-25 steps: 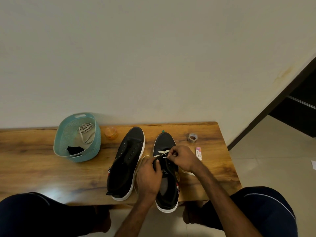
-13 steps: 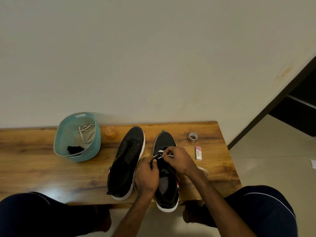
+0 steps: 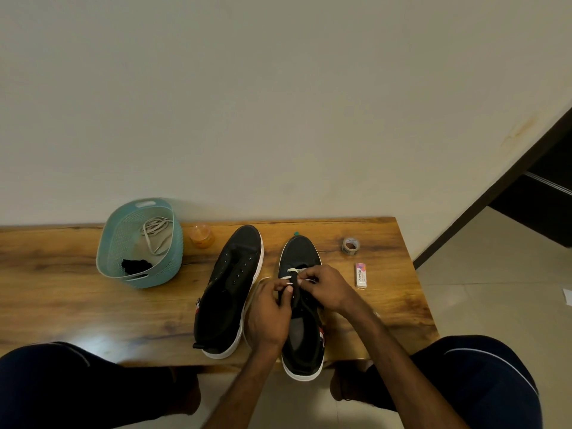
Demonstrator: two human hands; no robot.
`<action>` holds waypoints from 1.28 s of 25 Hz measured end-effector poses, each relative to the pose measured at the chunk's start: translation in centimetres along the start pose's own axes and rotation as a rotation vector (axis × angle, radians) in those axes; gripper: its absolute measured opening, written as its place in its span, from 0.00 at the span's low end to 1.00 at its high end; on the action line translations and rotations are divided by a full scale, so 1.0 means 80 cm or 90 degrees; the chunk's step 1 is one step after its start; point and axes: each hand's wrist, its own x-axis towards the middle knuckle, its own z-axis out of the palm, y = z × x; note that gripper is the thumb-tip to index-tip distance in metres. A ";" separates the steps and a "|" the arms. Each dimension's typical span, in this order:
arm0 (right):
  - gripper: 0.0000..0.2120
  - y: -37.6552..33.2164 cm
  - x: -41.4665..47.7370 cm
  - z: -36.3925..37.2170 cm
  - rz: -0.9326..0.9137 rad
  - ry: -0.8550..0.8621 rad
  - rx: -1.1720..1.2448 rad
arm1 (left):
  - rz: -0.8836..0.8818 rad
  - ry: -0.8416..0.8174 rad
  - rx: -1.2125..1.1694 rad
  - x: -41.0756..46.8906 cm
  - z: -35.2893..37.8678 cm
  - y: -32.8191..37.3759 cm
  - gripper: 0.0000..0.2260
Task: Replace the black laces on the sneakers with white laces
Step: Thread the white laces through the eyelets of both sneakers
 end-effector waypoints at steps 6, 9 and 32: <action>0.14 -0.001 0.001 0.006 0.071 -0.030 -0.019 | -0.042 0.009 -0.032 0.004 -0.005 0.013 0.03; 0.15 -0.005 -0.003 0.011 0.054 0.017 -0.074 | -0.137 0.086 -0.381 0.000 -0.023 0.033 0.02; 0.28 -0.013 -0.011 0.009 0.097 0.064 -0.189 | -0.010 -0.126 -0.268 0.039 -0.121 0.073 0.14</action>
